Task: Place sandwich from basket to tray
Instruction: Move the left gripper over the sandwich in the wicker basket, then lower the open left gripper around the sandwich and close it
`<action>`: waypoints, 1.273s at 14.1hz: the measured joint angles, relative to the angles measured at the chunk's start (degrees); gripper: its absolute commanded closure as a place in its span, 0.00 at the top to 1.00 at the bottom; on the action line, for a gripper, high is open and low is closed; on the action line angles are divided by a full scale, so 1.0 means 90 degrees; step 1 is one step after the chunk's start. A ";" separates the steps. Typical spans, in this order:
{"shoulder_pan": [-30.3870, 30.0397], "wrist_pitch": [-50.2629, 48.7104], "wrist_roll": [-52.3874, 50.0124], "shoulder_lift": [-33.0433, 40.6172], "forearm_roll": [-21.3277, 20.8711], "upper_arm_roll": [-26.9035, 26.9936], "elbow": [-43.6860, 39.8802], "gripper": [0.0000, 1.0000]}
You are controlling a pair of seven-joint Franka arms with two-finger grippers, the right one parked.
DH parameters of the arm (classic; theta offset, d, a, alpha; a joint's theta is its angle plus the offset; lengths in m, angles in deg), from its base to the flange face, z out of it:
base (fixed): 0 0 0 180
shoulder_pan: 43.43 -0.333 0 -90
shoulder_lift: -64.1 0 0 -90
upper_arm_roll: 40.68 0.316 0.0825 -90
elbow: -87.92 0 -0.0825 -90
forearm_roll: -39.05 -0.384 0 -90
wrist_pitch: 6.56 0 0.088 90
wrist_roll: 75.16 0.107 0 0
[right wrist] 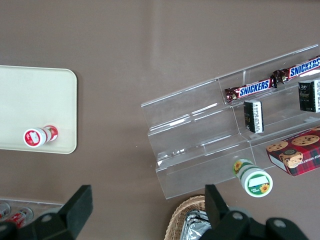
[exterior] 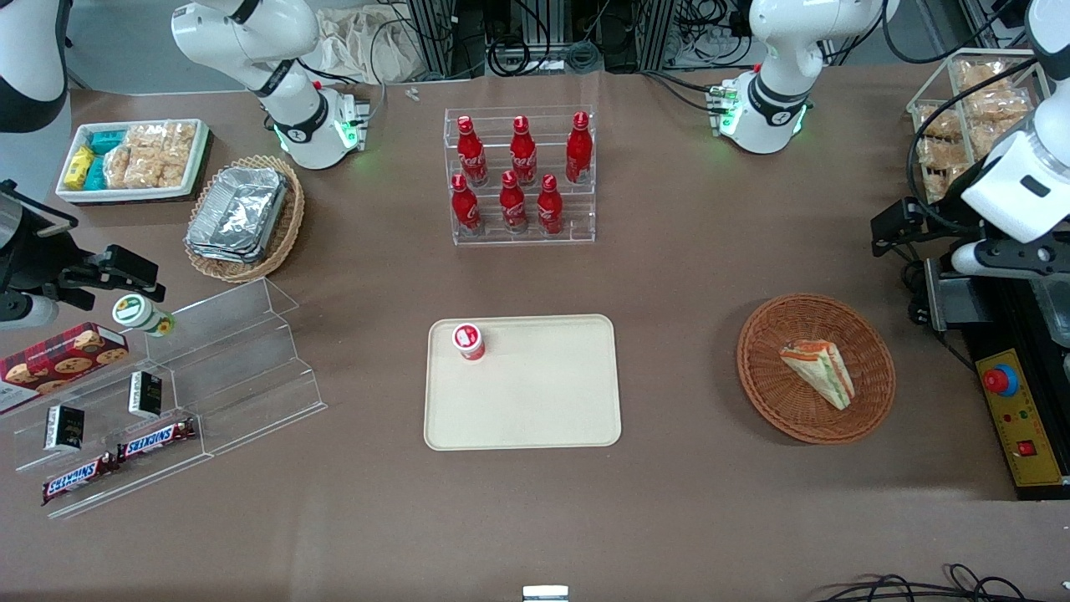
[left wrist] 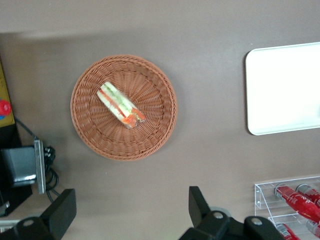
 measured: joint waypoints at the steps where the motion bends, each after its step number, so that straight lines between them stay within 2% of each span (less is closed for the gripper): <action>1: 0.0016 -0.0001 0.0044 -0.0057 0.0000 0.0037 -0.0031 1.00; 6: 0.0014 -0.0028 0.0074 -0.0192 0.0000 0.0224 -0.0048 1.00; 10: -0.0010 0.0203 -0.0790 -0.0417 -0.0113 0.0258 0.0154 1.00; 18: -0.0089 0.3149 -0.2541 -0.0540 -0.0123 0.0285 0.2378 1.00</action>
